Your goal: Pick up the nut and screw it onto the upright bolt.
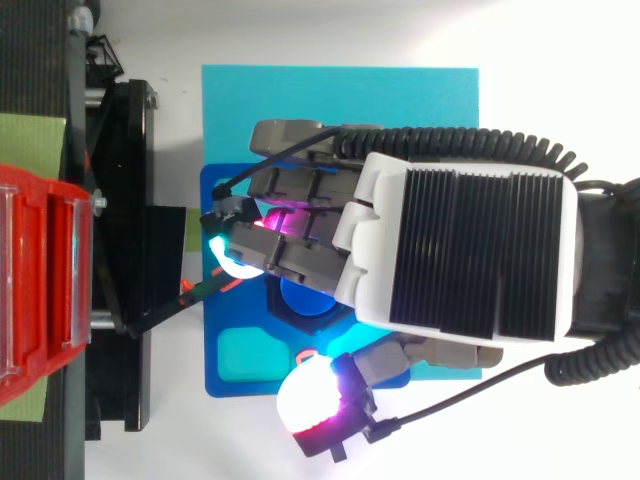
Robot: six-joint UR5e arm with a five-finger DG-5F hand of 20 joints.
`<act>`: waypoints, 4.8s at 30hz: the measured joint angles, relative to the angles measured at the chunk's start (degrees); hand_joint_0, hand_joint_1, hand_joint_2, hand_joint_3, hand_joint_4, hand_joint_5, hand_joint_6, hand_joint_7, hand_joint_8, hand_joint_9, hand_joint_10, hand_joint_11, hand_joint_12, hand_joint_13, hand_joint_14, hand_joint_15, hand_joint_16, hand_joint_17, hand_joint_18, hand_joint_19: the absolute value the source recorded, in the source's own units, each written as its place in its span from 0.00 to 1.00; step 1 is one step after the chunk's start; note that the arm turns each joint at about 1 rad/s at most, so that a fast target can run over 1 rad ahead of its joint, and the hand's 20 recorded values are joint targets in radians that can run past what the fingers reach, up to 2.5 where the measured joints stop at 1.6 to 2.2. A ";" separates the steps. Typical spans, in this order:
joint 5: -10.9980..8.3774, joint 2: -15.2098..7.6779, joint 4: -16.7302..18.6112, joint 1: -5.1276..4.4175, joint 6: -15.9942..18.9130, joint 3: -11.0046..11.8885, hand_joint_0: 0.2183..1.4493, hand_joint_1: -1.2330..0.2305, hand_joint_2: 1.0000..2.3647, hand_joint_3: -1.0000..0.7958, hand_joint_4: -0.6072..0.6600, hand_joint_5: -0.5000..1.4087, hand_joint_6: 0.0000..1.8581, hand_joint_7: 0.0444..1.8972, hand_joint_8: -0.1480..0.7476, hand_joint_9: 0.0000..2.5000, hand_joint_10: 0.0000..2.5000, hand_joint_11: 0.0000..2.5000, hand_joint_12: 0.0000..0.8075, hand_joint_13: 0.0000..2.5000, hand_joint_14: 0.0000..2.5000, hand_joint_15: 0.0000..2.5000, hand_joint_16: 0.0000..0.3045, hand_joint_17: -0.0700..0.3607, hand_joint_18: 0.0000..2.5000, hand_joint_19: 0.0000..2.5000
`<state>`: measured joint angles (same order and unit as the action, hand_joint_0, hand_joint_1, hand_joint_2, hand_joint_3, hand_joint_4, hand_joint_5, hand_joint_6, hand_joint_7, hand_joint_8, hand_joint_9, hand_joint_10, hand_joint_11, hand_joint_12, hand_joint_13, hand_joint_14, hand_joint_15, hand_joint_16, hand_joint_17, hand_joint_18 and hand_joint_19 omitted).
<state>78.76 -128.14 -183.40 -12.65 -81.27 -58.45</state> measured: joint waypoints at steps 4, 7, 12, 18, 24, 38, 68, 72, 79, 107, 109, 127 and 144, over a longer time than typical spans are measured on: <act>0.07 0.00 -0.30 0.01 0.00 0.00 0.22 0.66 0.00 0.28 0.70 0.23 0.27 0.58 0.44 0.31 0.00 0.00 0.33 0.25 0.00 0.00 0.09 0.30 0.12 0.00; 0.15 0.00 -0.43 0.13 -0.01 0.00 0.22 0.66 0.00 0.28 0.68 0.23 0.27 0.63 0.45 0.31 0.00 0.00 0.33 0.25 0.00 0.00 0.09 0.30 0.12 0.00; 0.41 0.00 -0.94 0.71 -0.07 -0.02 0.22 0.65 0.00 0.28 0.66 0.24 0.27 0.68 0.45 0.33 0.00 0.00 0.32 0.28 0.00 0.00 0.08 0.30 0.15 0.00; 1.46 0.00 -1.69 1.90 -0.40 -0.01 0.23 0.64 0.00 0.28 0.66 0.25 0.27 0.70 0.47 0.37 0.00 0.00 0.29 0.31 0.00 0.00 0.08 0.29 0.20 0.01; 2.61 0.00 -1.78 3.17 -1.22 0.00 0.23 0.63 0.00 0.28 0.64 0.25 0.29 0.67 0.47 0.40 0.00 0.00 0.27 0.34 0.00 0.00 0.07 0.28 0.23 0.02; 3.64 0.00 -2.12 4.77 -1.75 1.04 0.23 0.64 0.00 0.28 0.71 0.23 0.27 0.50 0.46 0.40 0.00 0.00 0.27 0.34 0.00 0.00 0.08 0.28 0.23 0.02; -0.16 -0.03 -3.08 -0.72 0.22 3.03 0.22 0.65 0.00 0.28 0.66 0.21 0.27 0.40 0.43 0.36 0.00 0.00 0.28 0.30 0.00 0.00 0.08 0.29 0.19 0.01; -0.18 -0.05 -3.03 -1.08 0.23 3.00 0.22 0.65 0.00 0.28 0.66 0.21 0.27 0.41 0.44 0.36 0.00 0.00 0.28 0.30 0.00 0.00 0.08 0.29 0.19 0.01; -0.18 -0.07 -3.01 -1.25 0.23 2.92 0.22 0.65 0.00 0.28 0.68 0.22 0.27 0.43 0.44 0.37 0.00 0.00 0.28 0.30 0.00 0.00 0.08 0.29 0.19 0.01; 0.29 -0.08 -3.21 -0.57 1.21 1.65 0.24 0.63 0.00 0.28 0.69 0.24 0.27 0.62 0.46 0.40 0.00 0.00 0.27 0.33 0.00 0.00 0.07 0.27 0.22 0.02; 0.31 -0.08 -3.24 -0.44 1.19 1.65 0.24 0.63 0.00 0.28 0.68 0.24 0.27 0.64 0.46 0.40 0.00 0.00 0.27 0.33 0.00 0.00 0.07 0.27 0.22 0.01; 2.62 -0.05 -3.62 2.22 0.68 1.67 0.25 0.61 0.00 0.28 0.57 0.26 0.36 0.62 0.49 0.50 0.00 0.00 0.23 0.40 0.00 0.00 0.05 0.24 0.30 0.03; 3.44 -0.03 -3.55 3.38 0.13 2.58 0.24 0.61 0.00 0.28 0.71 0.24 0.27 0.58 0.48 0.47 0.00 0.00 0.25 0.39 0.00 0.00 0.06 0.26 0.29 0.04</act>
<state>82.19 -128.17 -186.95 -9.27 -81.14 -55.86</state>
